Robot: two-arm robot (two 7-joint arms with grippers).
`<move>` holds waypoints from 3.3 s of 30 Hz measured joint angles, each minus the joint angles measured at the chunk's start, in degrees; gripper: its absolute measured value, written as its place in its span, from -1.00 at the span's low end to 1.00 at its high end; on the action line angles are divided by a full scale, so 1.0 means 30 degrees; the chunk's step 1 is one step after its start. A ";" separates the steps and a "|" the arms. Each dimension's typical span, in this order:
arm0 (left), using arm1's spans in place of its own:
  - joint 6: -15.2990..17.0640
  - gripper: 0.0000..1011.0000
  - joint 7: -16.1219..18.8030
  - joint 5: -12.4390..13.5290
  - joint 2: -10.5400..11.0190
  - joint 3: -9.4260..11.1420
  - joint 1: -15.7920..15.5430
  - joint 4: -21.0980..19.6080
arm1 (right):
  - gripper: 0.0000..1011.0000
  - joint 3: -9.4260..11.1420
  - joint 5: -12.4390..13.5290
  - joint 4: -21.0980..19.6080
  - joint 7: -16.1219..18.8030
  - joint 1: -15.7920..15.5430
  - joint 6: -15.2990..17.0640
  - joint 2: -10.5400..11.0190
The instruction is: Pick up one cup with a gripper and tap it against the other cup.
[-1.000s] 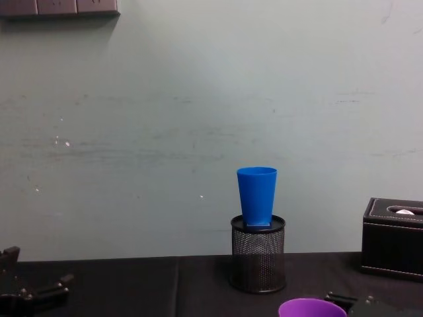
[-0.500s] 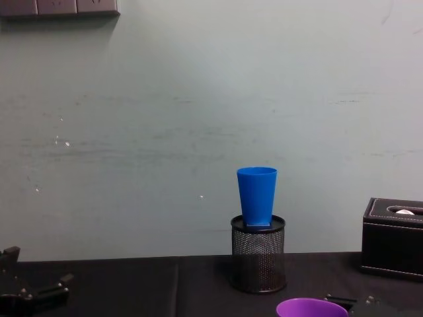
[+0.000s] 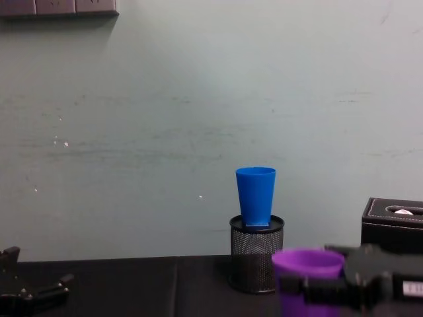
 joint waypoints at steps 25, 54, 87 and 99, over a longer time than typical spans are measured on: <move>0.0000 1.00 0.0000 0.0001 0.0000 0.0000 0.0000 -0.0001 | 0.48 0.0078 0.1048 -0.3493 -0.1700 0.1618 0.3884 0.1179; 0.0001 1.00 0.0000 0.0001 0.0000 0.0000 0.0000 -0.0001 | 0.48 -0.0436 0.1094 -0.3666 -0.1819 0.2097 0.3992 0.1391; 0.0000 1.00 0.0000 0.0000 0.0000 0.0000 0.0000 -0.0001 | 0.48 -0.0393 0.1087 -0.3649 -0.1809 0.2065 0.3982 0.1372; 0.0000 1.00 0.0000 0.0001 -0.0001 0.0000 0.0000 -0.0001 | 0.48 -0.0394 0.1086 -0.3649 -0.1808 0.2065 0.3983 0.1372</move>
